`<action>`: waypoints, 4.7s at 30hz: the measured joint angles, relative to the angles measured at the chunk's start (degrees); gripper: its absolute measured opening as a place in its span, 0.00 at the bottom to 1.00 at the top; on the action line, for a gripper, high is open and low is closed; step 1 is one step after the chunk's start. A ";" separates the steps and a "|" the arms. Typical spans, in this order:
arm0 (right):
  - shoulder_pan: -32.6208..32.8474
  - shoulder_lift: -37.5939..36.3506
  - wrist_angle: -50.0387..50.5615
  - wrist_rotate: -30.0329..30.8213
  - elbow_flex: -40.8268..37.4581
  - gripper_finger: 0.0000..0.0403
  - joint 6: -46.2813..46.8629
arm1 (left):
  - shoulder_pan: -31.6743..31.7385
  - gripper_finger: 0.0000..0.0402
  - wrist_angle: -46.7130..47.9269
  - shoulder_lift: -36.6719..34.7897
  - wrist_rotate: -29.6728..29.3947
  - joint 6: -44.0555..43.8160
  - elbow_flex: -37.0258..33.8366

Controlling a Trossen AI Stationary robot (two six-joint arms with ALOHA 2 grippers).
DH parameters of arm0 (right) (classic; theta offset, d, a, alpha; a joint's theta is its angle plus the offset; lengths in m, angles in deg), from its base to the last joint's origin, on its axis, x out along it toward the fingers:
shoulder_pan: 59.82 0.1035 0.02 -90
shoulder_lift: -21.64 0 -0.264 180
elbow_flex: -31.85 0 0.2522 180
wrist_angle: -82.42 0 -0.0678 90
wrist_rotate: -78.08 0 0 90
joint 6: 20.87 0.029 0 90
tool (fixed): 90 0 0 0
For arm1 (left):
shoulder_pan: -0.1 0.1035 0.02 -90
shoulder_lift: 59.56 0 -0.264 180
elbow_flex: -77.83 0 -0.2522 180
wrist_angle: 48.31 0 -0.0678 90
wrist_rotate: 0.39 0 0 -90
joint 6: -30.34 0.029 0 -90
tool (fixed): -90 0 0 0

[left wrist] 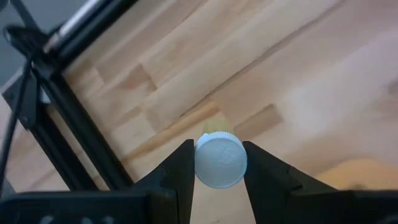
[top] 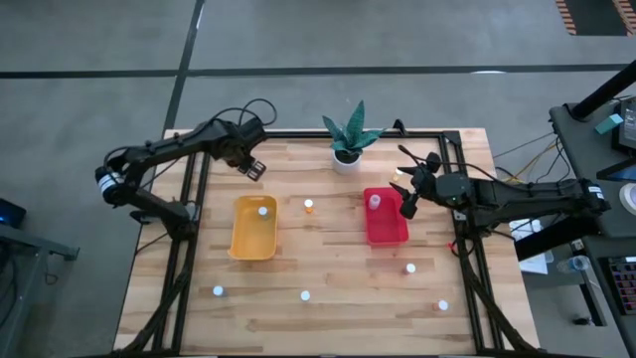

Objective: Pick and place medicine bottles into bin by pill shape (circle, oval)
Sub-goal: Put the top left yellow tablet bottle into the yellow bin, then put the top pink capsule bottle into the red bin

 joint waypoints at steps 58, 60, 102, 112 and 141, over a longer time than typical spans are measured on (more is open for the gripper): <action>0.04 0.04 0.00 -4.98 -1.97 0.56 3.08 | -48.44 0.24 -2.38 -0.26 5.42 -1.60 -2.06; 0.04 0.07 0.00 -4.98 -1.97 0.56 3.08 | -48.44 0.24 -5.00 -0.28 5.52 -1.60 -3.29; 0.04 0.07 0.00 -4.97 -1.97 0.56 3.06 | -48.33 0.24 -15.32 4.40 6.35 -1.54 -13.07; 0.04 0.07 -0.02 -4.96 -1.97 0.56 3.06 | -48.33 0.34 -15.35 4.03 6.53 -1.57 -12.84; 0.02 0.09 -0.03 -4.95 -1.97 0.56 4.28 | -48.15 0.41 -7.17 -3.75 3.70 3.91 -1.73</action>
